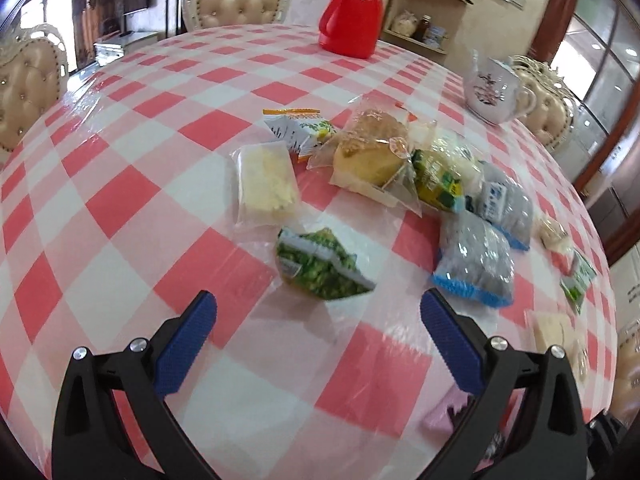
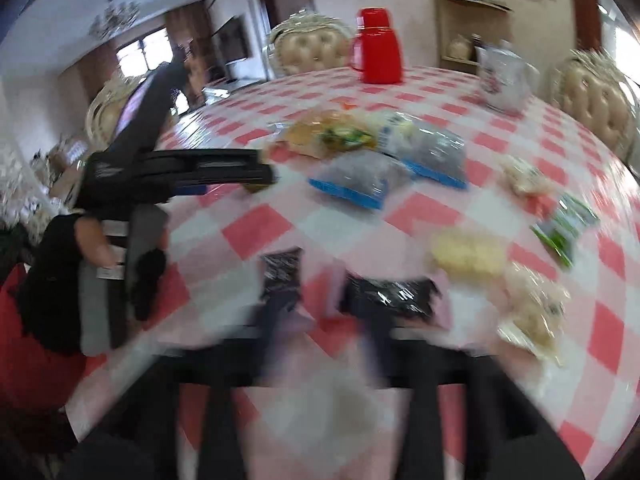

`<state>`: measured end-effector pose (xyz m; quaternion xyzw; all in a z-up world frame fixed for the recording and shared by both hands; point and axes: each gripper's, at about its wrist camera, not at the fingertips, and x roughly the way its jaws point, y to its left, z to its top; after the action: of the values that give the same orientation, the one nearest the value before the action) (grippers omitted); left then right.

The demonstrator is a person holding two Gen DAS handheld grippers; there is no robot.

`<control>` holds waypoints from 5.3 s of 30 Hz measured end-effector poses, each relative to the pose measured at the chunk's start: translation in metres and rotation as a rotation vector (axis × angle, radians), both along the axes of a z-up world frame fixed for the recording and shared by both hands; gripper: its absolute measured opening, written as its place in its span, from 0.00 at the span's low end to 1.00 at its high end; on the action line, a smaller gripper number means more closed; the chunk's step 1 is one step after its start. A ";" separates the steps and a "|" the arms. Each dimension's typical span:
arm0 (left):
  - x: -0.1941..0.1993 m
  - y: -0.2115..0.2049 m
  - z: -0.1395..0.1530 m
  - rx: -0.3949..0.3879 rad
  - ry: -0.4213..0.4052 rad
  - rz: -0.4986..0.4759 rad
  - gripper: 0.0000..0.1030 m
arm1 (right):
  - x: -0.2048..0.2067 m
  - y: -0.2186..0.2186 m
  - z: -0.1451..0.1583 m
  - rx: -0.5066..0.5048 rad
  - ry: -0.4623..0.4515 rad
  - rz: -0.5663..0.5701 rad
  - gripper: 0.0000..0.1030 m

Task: Organize snacks
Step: 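Grasp the green pea snack bag with the left tool while the right tool grasps a black chocolate bar, then carry both snacks to the purple-rimmed container and open both tools to drop them, then grasp the blue-edged clear bag with the left tool while the right tool grasps the beige nut packet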

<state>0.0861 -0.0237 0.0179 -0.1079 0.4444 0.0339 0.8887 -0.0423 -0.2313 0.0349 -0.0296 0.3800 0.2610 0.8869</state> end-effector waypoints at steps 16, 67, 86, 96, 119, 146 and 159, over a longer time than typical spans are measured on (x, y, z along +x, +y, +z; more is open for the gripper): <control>-0.032 0.028 0.009 0.018 -0.110 -0.013 0.37 | 0.007 0.042 -0.004 -0.085 -0.016 0.078 0.59; -0.294 0.208 0.035 0.091 -0.184 0.052 0.38 | -0.141 0.215 0.036 -0.047 -0.088 0.299 0.20; -0.335 0.339 0.044 0.178 -0.081 0.380 0.81 | -0.244 0.391 0.006 -0.105 0.002 0.794 0.29; -0.331 0.310 0.056 0.164 -0.171 0.365 0.90 | -0.186 0.310 0.024 0.002 0.000 0.512 0.47; -0.135 -0.009 0.021 -0.090 -0.156 -0.302 0.98 | -0.031 -0.105 -0.010 0.042 0.034 -0.543 0.75; 0.054 -0.094 -0.012 0.027 -0.023 -0.325 0.98 | 0.036 -0.134 -0.020 0.062 0.074 -0.607 0.40; 0.026 -0.091 -0.014 0.095 -0.054 -0.391 0.53 | 0.032 -0.147 -0.023 0.151 0.092 -0.632 0.40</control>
<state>0.1121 -0.1143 0.0040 0.0215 0.4307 -0.1211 0.8941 -0.0102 -0.3785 0.0114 0.1677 0.3895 0.0013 0.9056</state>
